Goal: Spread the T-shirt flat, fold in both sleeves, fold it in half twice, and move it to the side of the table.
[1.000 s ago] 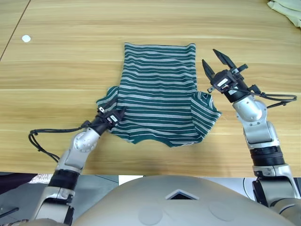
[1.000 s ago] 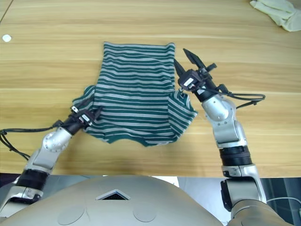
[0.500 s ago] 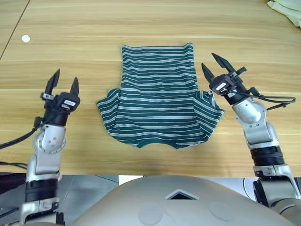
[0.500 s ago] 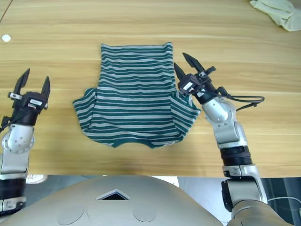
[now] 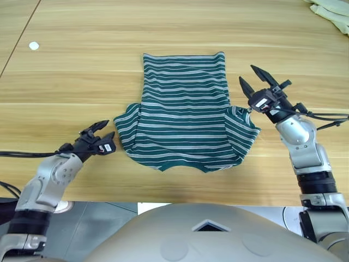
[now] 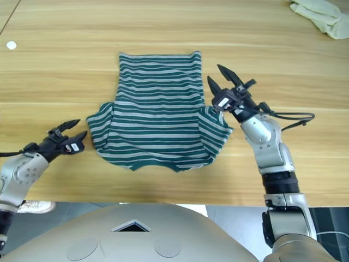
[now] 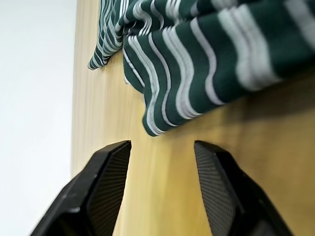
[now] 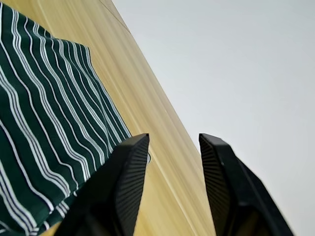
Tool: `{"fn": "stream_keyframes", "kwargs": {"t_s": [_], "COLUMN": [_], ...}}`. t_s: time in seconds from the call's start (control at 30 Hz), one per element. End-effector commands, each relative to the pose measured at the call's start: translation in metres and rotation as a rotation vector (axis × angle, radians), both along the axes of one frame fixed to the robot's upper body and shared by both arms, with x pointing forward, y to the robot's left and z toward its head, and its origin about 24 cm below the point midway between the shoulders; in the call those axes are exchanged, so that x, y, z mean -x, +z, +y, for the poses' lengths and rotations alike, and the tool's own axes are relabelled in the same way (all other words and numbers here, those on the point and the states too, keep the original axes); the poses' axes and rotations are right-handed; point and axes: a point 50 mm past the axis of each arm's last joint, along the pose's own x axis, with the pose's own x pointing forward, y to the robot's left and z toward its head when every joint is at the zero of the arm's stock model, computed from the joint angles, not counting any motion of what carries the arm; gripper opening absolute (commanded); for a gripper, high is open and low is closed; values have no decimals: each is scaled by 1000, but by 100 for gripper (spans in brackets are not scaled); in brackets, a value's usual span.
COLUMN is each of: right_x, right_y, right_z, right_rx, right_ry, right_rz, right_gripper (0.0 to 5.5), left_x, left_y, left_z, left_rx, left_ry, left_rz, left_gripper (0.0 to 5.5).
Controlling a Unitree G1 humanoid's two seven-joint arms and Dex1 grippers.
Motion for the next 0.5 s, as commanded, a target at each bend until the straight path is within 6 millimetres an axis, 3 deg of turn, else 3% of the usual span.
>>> {"fn": "stream_keyframes", "kwargs": {"t_s": [0.03,0.3,0.5], "right_x": [2,6,10], "right_y": [0,0,-2], "right_z": [-10,-20,-23], "right_rx": [5,-21,-21], "right_ry": [-29,-67,-79], "right_rz": [-1,5,12], "right_gripper": [186,186,186], "left_x": [2,-4,-4], "left_y": [-28,-39,-39], "left_z": [-11,-13,-1], "left_rx": [-7,-35,-85], "left_ry": [-34,-75,-28], "left_rz": [94,118,115], "left_gripper": [240,240,221]}}
